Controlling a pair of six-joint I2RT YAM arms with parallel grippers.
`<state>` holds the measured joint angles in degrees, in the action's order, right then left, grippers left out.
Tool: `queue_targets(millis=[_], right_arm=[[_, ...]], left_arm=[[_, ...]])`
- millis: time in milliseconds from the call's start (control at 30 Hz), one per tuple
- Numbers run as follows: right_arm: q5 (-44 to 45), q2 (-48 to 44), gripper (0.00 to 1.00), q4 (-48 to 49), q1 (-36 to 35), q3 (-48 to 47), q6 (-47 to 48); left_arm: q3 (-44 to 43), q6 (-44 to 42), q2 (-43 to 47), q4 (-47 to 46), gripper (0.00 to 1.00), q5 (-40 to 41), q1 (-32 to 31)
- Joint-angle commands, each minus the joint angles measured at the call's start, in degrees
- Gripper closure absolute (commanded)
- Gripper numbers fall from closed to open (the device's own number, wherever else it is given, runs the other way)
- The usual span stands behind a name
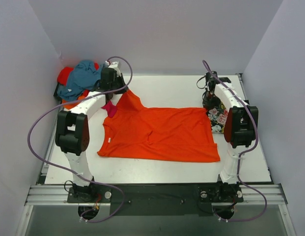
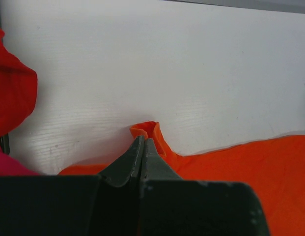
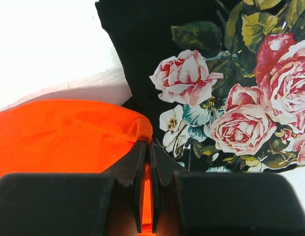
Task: Fold and stack the t-shirts
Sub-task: Grap the side of the flattened tshirt furthest away from the robot with both arms, then fold the other side of the tshirt into a rectangle
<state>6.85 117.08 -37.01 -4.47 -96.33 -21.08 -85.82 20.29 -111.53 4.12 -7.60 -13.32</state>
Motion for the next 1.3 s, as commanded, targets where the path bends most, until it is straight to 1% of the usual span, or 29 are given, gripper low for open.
queue_targets(millis=[0, 433, 467, 633, 767, 933, 1067, 1267], right_arm=[[-1.22, -4.04, 1.0, -0.87, 0.25, 1.85, -0.98], [-1.23, -9.23, 1.0, -0.43, 1.3, 5.28, -1.33], [-1.14, -9.32, 1.0, -0.51, 1.48, 5.37, -1.42], [-1.84, -9.5, 1.0, -0.43, 3.15, 5.72, -1.68], [-1.93, -9.76, 1.0, -0.51, 3.06, 6.33, -1.86], [-1.67, -11.17, 1.0, -0.25, 3.15, 7.74, -2.73], [-2.54, -13.53, 1.0, 0.54, 3.15, 10.11, -3.44], [-2.02, -18.8, 1.0, 1.77, 2.98, 17.04, -4.84]], left_arm=[[2.5, -0.52, 5.26, -0.43, 1.0, 1.79, -1.09], [9.18, -0.43, 13.87, 1.59, 1.0, 7.15, -2.59], [9.79, -0.34, 14.31, 1.59, 1.0, 8.9, -2.59], [11.82, -0.34, 18.36, 2.21, 1.0, 10.49, -3.02], [13.48, -0.52, 21.26, 3.26, 1.0, 12.16, -4.6], [14.72, -0.35, 25.38, 7.03, 1.0, 17.78, -6.89], [16.56, 0.1, 28.37, 8.97, 1.0, 20.25, -7.6], [21.56, 1.5, 32.85, 10.38, 1.0, 24.11, -9.44]])
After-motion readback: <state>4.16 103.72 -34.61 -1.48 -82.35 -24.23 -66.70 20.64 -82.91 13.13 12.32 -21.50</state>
